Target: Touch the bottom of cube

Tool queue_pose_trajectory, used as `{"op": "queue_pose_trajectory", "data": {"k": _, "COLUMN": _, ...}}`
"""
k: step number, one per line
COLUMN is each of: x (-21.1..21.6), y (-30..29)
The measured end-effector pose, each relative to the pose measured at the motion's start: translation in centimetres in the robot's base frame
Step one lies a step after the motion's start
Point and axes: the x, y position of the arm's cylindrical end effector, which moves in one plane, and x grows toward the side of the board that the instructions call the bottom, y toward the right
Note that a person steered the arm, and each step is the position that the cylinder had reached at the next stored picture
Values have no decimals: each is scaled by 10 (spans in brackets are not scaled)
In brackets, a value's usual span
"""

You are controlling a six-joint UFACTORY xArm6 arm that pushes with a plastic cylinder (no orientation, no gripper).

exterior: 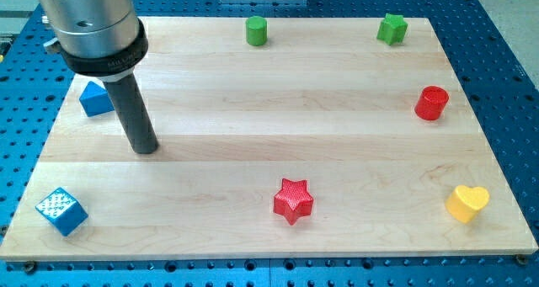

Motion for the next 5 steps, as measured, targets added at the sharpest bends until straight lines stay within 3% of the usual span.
{"op": "queue_pose_trajectory", "data": {"k": 2, "x": 18, "y": 27}}
{"op": "queue_pose_trajectory", "data": {"k": 3, "x": 77, "y": 53}}
{"op": "queue_pose_trajectory", "data": {"k": 4, "x": 137, "y": 24}}
{"op": "queue_pose_trajectory", "data": {"k": 5, "x": 139, "y": 19}}
